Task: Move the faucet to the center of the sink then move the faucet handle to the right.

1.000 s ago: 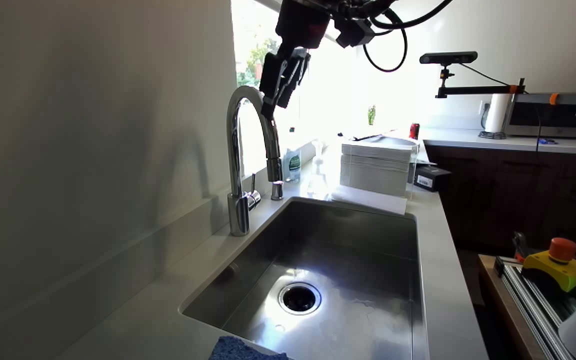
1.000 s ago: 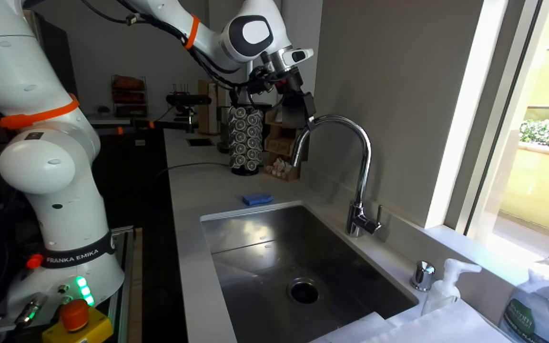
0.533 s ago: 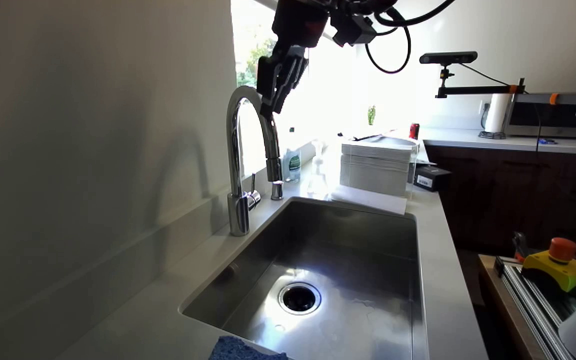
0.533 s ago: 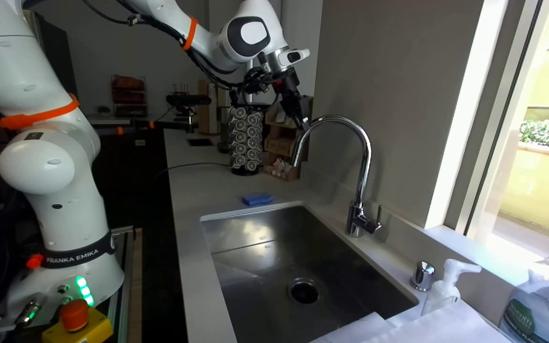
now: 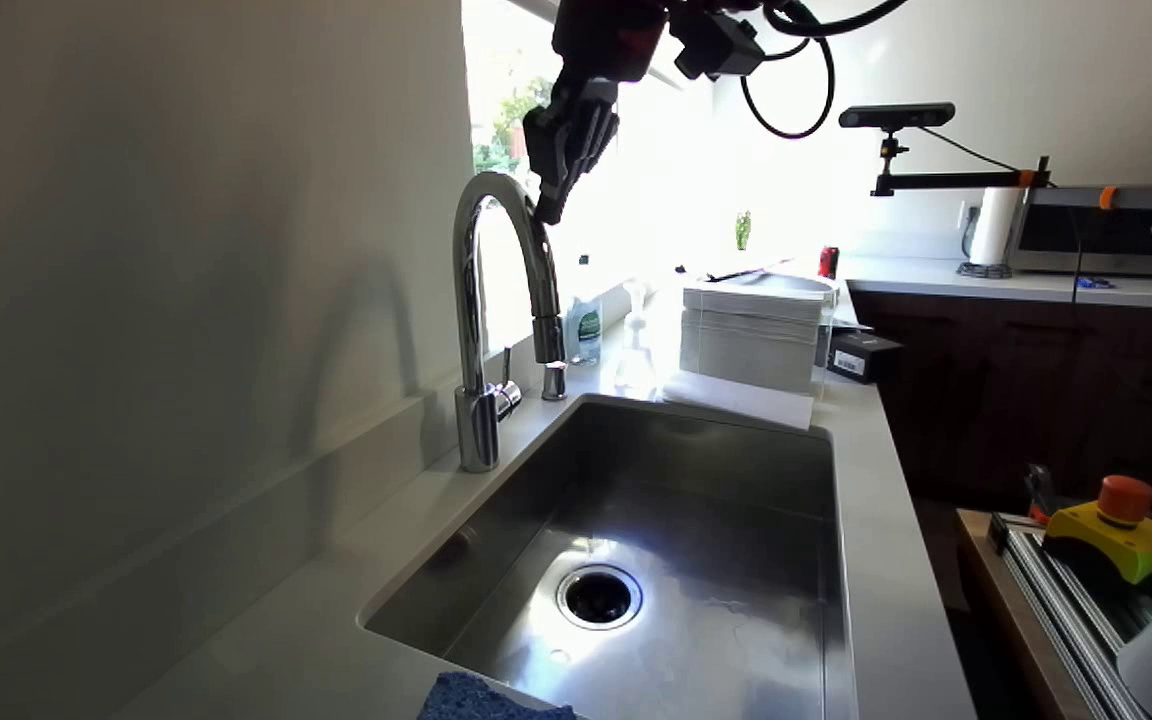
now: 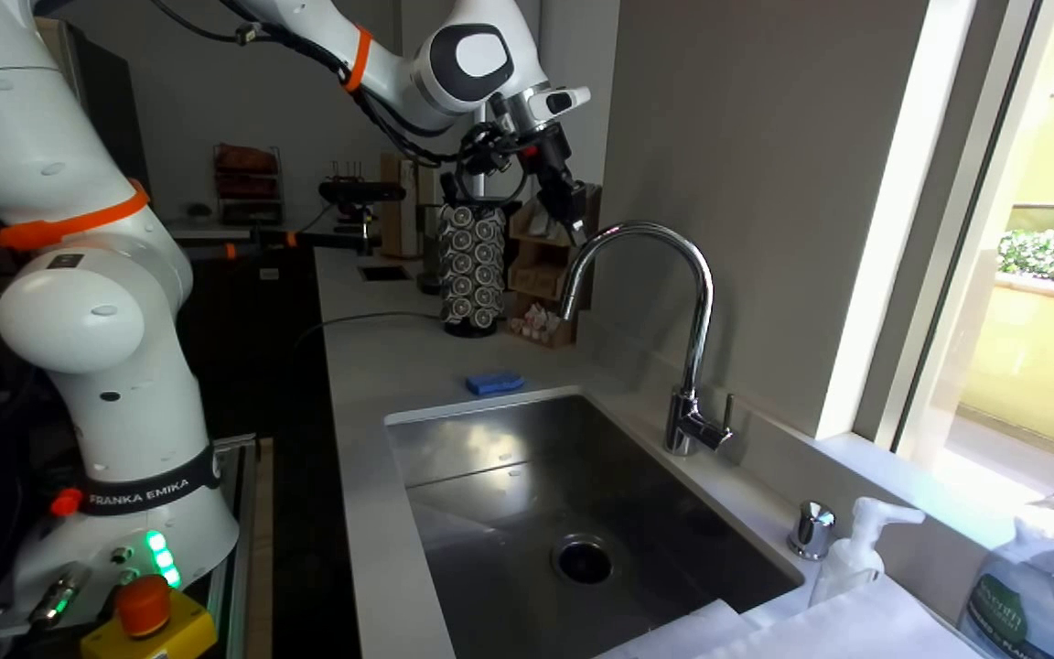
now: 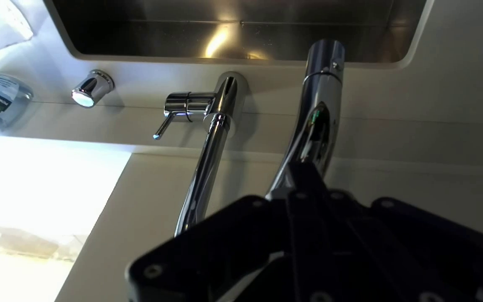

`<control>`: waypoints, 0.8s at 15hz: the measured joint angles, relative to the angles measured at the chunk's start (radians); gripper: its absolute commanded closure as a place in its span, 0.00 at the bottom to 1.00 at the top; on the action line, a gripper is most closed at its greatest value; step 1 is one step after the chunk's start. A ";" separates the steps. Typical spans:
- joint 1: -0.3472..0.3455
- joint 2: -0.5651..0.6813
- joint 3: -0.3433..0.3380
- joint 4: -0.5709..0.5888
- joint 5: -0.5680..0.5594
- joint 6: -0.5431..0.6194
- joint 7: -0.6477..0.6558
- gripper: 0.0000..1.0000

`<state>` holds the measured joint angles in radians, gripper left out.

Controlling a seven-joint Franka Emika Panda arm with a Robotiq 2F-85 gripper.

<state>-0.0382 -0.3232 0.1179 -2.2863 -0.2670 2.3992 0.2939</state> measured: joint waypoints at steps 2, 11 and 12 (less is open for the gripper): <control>0.000 0.000 0.000 0.000 0.000 0.000 0.000 0.61; -0.007 0.001 0.001 -0.001 -0.001 -0.006 0.001 0.00; -0.010 0.003 0.001 -0.002 -0.002 -0.006 0.001 0.00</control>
<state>-0.0485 -0.3200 0.1189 -2.2881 -0.2693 2.3928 0.2950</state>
